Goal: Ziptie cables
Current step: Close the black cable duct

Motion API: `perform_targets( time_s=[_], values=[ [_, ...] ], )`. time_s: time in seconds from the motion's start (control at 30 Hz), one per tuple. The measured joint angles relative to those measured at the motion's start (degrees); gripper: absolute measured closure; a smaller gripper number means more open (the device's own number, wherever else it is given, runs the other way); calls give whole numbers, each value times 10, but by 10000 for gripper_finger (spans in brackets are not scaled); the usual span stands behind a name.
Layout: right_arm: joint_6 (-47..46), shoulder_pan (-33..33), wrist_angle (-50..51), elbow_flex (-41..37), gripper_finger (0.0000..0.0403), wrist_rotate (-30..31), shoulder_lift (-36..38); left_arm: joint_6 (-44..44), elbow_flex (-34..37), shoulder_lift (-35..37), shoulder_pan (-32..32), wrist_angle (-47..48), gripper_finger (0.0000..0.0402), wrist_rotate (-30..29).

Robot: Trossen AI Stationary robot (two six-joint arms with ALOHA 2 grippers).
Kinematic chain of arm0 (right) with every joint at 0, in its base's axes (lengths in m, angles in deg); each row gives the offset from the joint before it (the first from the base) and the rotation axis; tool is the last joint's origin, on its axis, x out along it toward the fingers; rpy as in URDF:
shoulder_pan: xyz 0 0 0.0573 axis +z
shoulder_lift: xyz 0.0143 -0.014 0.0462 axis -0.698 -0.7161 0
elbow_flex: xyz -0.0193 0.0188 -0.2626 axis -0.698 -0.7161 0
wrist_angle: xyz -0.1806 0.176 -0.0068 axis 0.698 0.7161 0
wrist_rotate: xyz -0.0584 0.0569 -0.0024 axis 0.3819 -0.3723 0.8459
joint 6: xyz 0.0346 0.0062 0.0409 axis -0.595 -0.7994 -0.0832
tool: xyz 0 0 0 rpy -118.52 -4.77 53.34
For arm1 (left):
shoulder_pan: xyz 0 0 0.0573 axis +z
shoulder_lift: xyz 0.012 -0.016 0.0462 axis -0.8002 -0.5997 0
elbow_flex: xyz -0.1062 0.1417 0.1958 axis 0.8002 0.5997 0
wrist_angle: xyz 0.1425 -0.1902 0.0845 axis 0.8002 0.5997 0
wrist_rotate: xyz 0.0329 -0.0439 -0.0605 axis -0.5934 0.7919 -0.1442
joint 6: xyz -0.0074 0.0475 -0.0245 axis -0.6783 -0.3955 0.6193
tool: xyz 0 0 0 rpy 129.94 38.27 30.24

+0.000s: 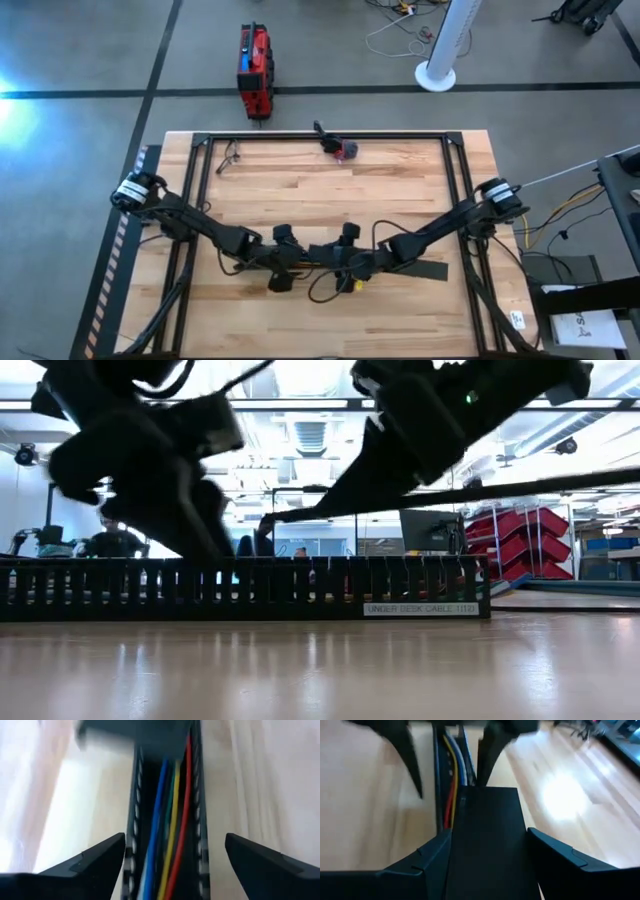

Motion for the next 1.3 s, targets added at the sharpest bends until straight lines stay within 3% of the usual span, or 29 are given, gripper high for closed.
perform_targets(
  time_s=[0.13,0.7,0.93,1.2,1.3],
  values=[
    [12,0,-25,-1,185,-14,-18,-29,4,-16,1,-49,68,-24],
    [68,-21,-58,-1,185,-60,-35,-21,4,-99,7,-65,94,-19],
    [79,-34,-125,9,185,-116,-71,-27,3,-102,10,-55,94,-18],
    [105,-38,-59,79,185,-112,-118,-27,4,-101,10,-44,97,-12],
    [111,-38,9,112,185,-92,-123,-27,4,-101,11,-43,126,-2]
  ],
)
